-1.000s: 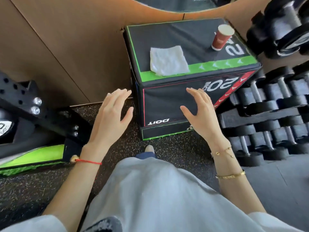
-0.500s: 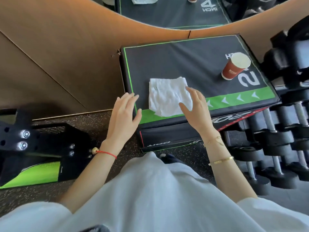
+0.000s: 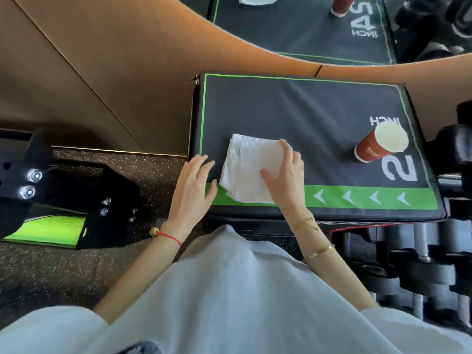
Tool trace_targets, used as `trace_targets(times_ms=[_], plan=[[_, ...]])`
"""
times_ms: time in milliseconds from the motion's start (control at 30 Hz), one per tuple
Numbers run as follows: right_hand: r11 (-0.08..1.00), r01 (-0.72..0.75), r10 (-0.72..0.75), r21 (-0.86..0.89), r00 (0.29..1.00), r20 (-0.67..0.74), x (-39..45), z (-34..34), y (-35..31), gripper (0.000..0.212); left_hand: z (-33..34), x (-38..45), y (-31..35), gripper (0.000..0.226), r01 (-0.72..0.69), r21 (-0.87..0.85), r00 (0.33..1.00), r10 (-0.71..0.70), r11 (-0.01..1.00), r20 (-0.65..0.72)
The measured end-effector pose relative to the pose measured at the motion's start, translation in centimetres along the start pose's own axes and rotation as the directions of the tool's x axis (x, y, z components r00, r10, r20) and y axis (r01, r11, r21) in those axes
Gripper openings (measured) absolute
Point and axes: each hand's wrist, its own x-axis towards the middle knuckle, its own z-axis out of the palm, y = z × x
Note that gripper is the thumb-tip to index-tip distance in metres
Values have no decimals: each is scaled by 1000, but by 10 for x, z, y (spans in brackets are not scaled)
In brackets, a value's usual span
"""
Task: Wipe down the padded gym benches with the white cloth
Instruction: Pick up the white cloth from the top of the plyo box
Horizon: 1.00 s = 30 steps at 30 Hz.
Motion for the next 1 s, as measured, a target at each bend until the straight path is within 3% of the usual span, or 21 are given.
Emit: trace_targets(times_ms=[133, 167, 233, 300, 367, 433, 533, 733, 900, 1000], plan=[[983, -83, 76, 166, 996, 45, 6, 0, -5, 79, 3, -1, 1, 43, 2, 5, 1000, -2, 1000, -18], [982, -109, 101, 156, 993, 64, 9, -1, -5, 66, 3, -1, 2, 43, 1, 1, 1000, -1, 1000, -22], [986, -128, 121, 103, 990, 73, 12, -5, -6, 19, 3, -1, 1, 42, -6, 3, 1000, 6, 1000, -29], [988, -86, 81, 131, 996, 44, 10, -8, -5, 20, 4, -1, 0, 42, -20, 9, 999, 21, 1000, -39], [979, -32, 31, 203, 1000, 8, 5, -14, -5, 8, 6, -1, -2, 41, -39, 13, 998, 40, 999, -54], [960, -25, 28, 280, 1000, -3, -1, -19, -4, 8, 7, -2, -4, 41, -57, 21, 996, 58, 998, -68], [907, -127, 141, 401, 990, -4, -9, -24, -3, 12, 7, -1, -8, 39, -84, 41, 993, 87, 996, -79], [718, -251, 367, 649, 929, -47, -32, -23, -16, 23, -2, 11, -20, 38, -246, 56, 969, 245, 968, 19], [583, -249, 567, 773, 806, -169, -82, -18, -39, 17, -22, 21, -28, 34, -426, -50, 897, 429, 903, 110], [558, -211, 650, 802, 712, -265, -123, -10, -53, 24, -31, 21, -28, 34, -513, -122, 834, 527, 850, 164]])
